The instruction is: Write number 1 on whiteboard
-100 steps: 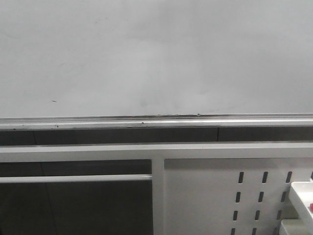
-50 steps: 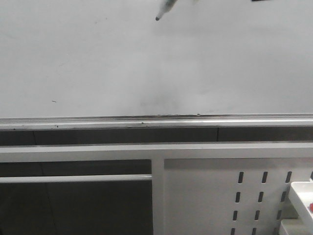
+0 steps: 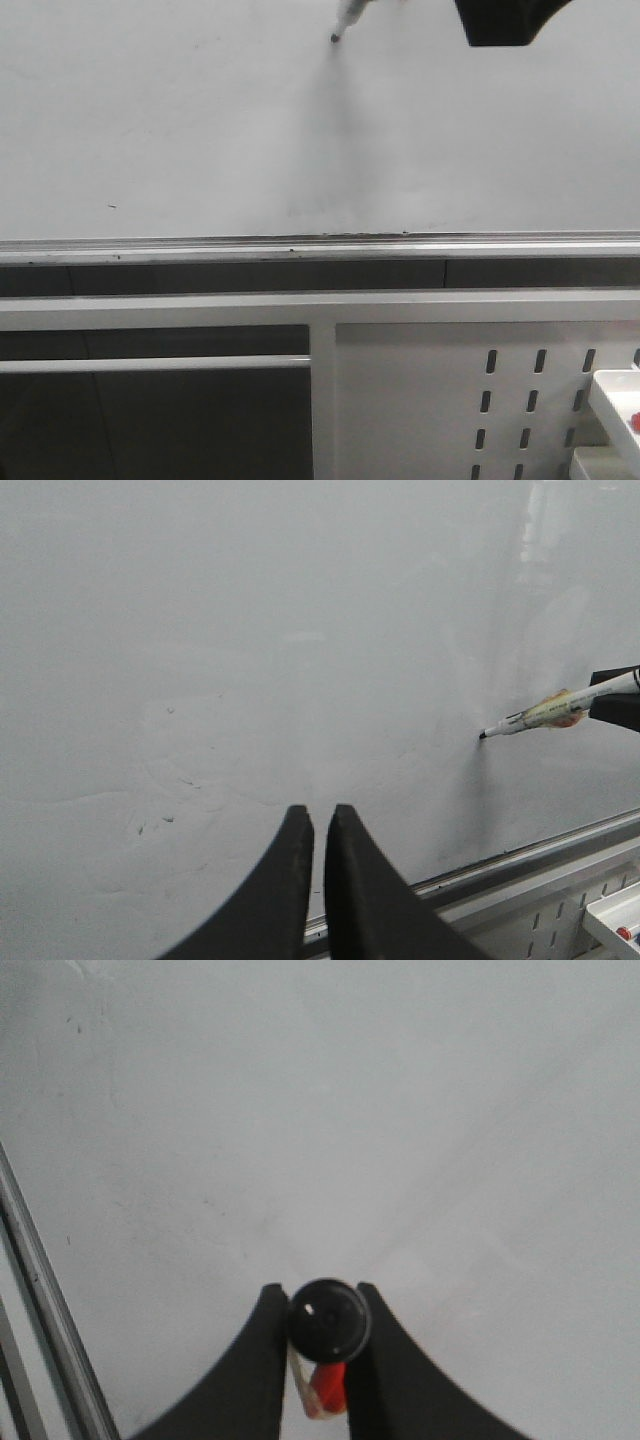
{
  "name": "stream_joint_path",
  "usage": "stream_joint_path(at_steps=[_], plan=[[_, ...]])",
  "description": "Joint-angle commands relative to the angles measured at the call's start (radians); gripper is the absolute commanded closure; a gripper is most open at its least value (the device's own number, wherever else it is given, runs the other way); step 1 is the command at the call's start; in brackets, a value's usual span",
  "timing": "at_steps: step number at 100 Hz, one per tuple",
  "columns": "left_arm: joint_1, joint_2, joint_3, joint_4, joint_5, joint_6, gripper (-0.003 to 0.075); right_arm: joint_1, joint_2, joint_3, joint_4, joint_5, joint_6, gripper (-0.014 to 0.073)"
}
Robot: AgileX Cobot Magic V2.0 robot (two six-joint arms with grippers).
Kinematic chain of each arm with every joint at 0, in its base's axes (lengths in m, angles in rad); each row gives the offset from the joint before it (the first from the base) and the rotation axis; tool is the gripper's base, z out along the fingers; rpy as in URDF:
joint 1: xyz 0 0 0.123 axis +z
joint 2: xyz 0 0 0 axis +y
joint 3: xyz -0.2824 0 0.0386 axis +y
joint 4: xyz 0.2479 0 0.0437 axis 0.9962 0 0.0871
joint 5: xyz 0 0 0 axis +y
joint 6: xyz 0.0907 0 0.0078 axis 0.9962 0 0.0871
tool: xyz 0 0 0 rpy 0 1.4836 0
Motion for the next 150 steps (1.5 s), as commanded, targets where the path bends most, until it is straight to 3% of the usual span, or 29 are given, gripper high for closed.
stream_joint_path(at_steps=[1, 19, 51, 64, 94, 106, 121, 129, 138, 150], plan=[[0.003, -0.02, -0.022, -0.002, -0.082, -0.009, 0.0715, -0.016, 0.008, -0.027, 0.051, -0.127, -0.045, 0.0643], [0.003, -0.02, -0.022, -0.002, -0.082, -0.009, 0.0715, -0.016, 0.019, -0.027, 0.082, -0.152, -0.047, 0.0643], [0.003, -0.02, -0.022, -0.002, -0.082, -0.009, 0.0715, -0.016, 0.148, -0.027, 0.143, -0.019, -0.009, 0.0643], [0.003, -0.02, -0.022, -0.002, -0.082, -0.009, 0.0715, -0.016, 0.229, -0.027, 0.143, -0.026, 0.059, 0.0643], [0.003, -0.02, -0.022, -0.01, -0.071, -0.009, 0.0715, -0.016, 0.27, -0.027, 0.143, -0.125, 0.061, 0.0671], [0.003, -0.02, -0.022, -0.057, -0.062, -0.009, 0.0714, 0.045, 0.2, -0.027, 0.143, -0.078, 0.109, 0.0671], [0.003, -0.002, -0.022, -0.149, -0.053, 0.005, 0.0636, 0.22, 0.027, -0.06, 0.143, 0.156, 0.113, 0.0671], [0.003, 0.048, -0.022, -0.265, -0.053, 0.116, 0.05, 0.306, -0.045, -0.117, 0.143, 0.303, 0.113, 0.0671], [0.003, 0.142, -0.035, -0.449, -0.052, 0.353, 0.0346, 0.353, -0.092, -0.199, 0.144, 0.452, 0.113, 0.0671], [0.003, 0.294, -0.086, -0.755, 0.001, 0.753, 0.0336, 0.36, -0.097, -0.302, 0.144, 0.565, 0.113, 0.0671]])
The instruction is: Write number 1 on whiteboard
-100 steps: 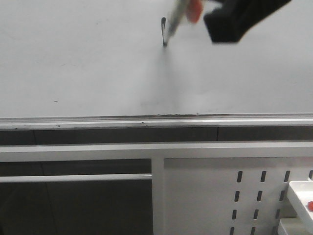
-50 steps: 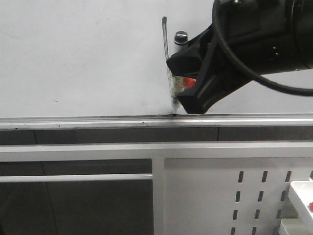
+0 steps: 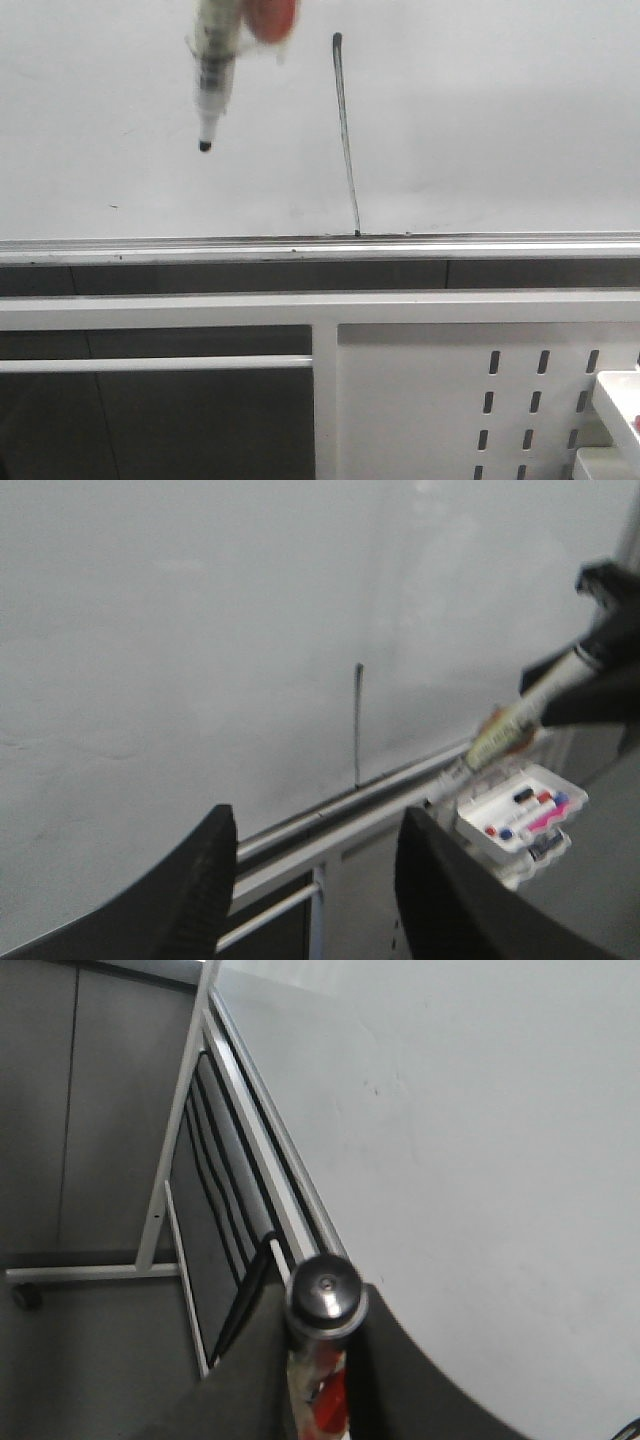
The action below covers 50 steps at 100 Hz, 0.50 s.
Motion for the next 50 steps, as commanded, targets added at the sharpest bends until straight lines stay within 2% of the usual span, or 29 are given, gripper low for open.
stream_joint_path(at_steps=[1, 8, 13, 27, 50], plan=[[0.003, 0.12, -0.07, -0.253, -0.022, 0.326, 0.0339, 0.004, -0.021, -0.102, -0.006, 0.026, 0.003, 0.0671], [0.003, 0.215, -0.112, -0.396, 0.056, 0.514, 0.0379, 0.006, -0.021, -0.146, -0.006, 0.056, 0.003, 0.0671], [0.003, 0.279, -0.142, -0.454, 0.105, 0.587, 0.0413, 0.014, -0.021, -0.169, -0.006, 0.076, 0.003, 0.0671], [0.003, 0.411, -0.216, -0.5, 0.147, 0.629, 0.0478, 0.07, -0.021, -0.197, -0.006, 0.093, -0.006, 0.0671], [0.003, 0.49, -0.268, -0.59, 0.226, 0.792, 0.0481, 0.18, -0.021, -0.205, -0.011, 0.046, -0.016, 0.0671]])
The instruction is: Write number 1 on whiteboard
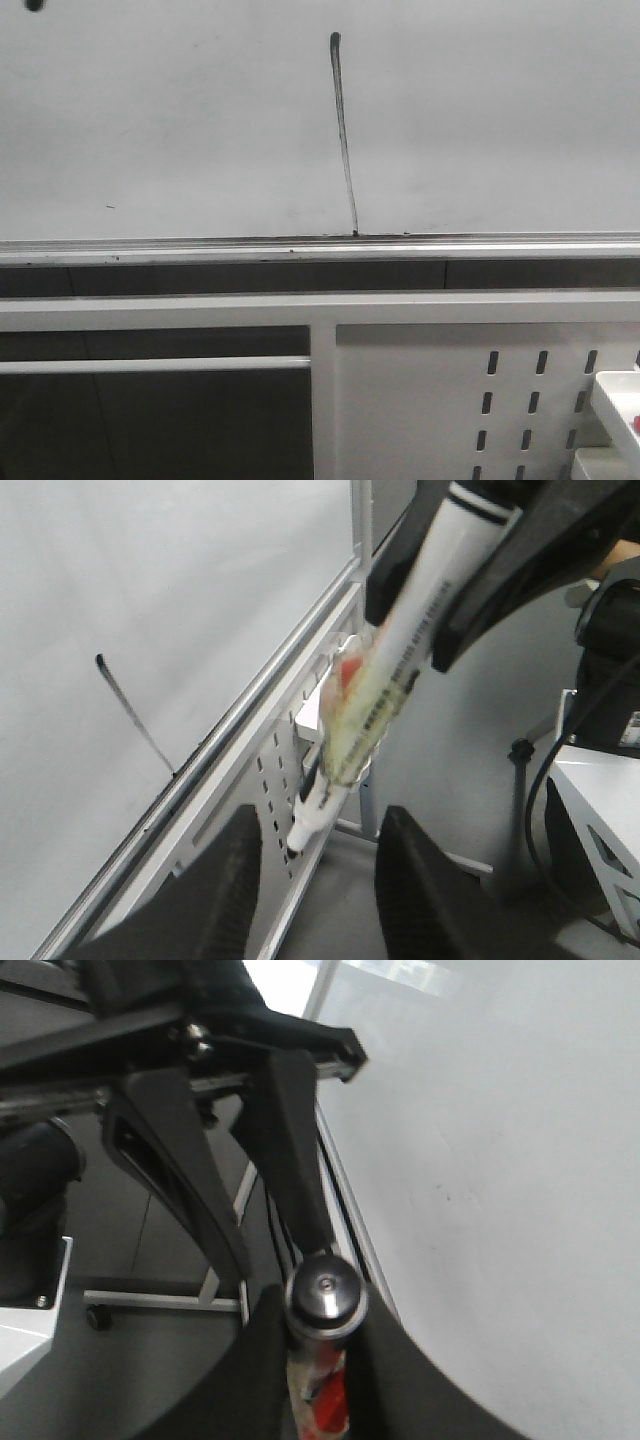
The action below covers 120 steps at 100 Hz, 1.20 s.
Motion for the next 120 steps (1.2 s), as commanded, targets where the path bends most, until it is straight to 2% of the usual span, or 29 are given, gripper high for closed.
stream_joint_path(at_steps=[1, 93, 120], plan=[[0.002, 0.022, -0.039, -0.095, 0.009, 0.071, 0.0481, 0.026, -0.017, -0.039, -0.011, -0.11, -0.012, 0.0671], [0.002, 0.048, -0.039, -0.148, 0.031, 0.109, 0.0481, 0.097, -0.017, -0.059, -0.028, -0.144, -0.012, 0.0671], [0.002, 0.051, -0.039, -0.168, 0.031, 0.109, 0.0481, 0.097, 0.003, -0.059, -0.028, -0.069, -0.012, 0.0671]])
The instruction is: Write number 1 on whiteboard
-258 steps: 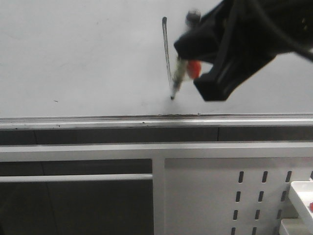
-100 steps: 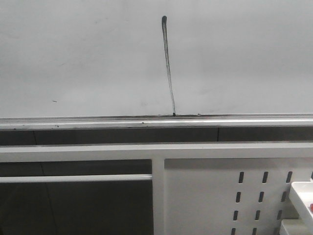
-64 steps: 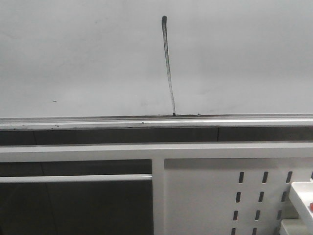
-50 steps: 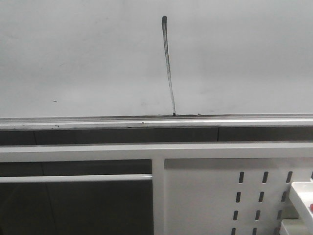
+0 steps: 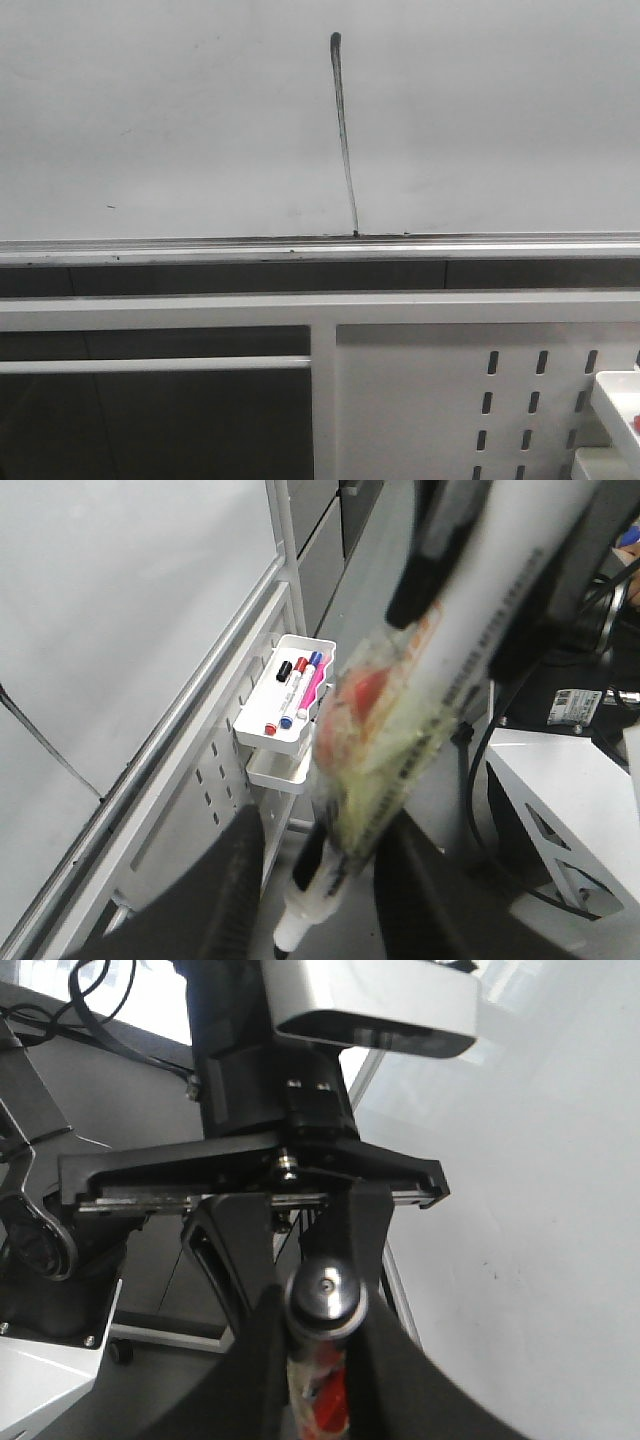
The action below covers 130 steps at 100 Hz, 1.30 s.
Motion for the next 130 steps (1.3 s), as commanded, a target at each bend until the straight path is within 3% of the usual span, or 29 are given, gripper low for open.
stream_joint_path(at_steps=[1, 38, 45, 64, 72, 81, 96, 103, 121, 130], plan=[[0.002, 0.004, -0.037, -0.072, -0.039, -0.001, 0.0481, 0.0, -0.002, -0.036, -0.003, -0.046, -0.01, 0.0671], [0.002, 0.004, -0.037, -0.113, -0.039, -0.001, 0.0487, 0.0, 0.007, -0.036, -0.005, -0.048, -0.01, 0.0671], [0.002, 0.004, -0.037, -0.113, -0.039, -0.001, 0.0531, 0.0, 0.007, -0.036, -0.005, -0.048, -0.01, 0.0671], [0.002, 0.004, -0.037, -0.113, -0.039, -0.001, 0.0741, 0.0, 0.007, -0.036, -0.005, -0.048, -0.01, 0.0671], [0.002, 0.004, -0.037, -0.107, -0.039, -0.001, 0.074, 0.0, 0.007, -0.036, -0.005, -0.048, -0.01, 0.0664], [0.002, 0.004, -0.037, -0.103, -0.039, -0.001, 0.074, 0.0, 0.007, -0.036, -0.005, -0.048, -0.01, 0.0572], [0.002, 0.004, -0.037, -0.094, -0.039, -0.001, 0.074, 0.0, 0.007, -0.036, -0.01, -0.052, -0.01, 0.021], [0.002, 0.004, -0.037, -0.094, -0.054, -0.001, 0.074, 0.0, -0.004, -0.036, -0.044, -0.057, -0.01, 0.0095], [0.002, 0.004, -0.023, -0.156, -0.233, -0.001, 0.074, -0.014, -0.092, -0.036, -0.105, -0.053, -0.01, 0.008], [0.002, 0.004, 0.0, -0.21, -0.37, -0.001, 0.074, -0.052, -0.154, -0.034, -0.105, -0.008, -0.01, 0.0139]])
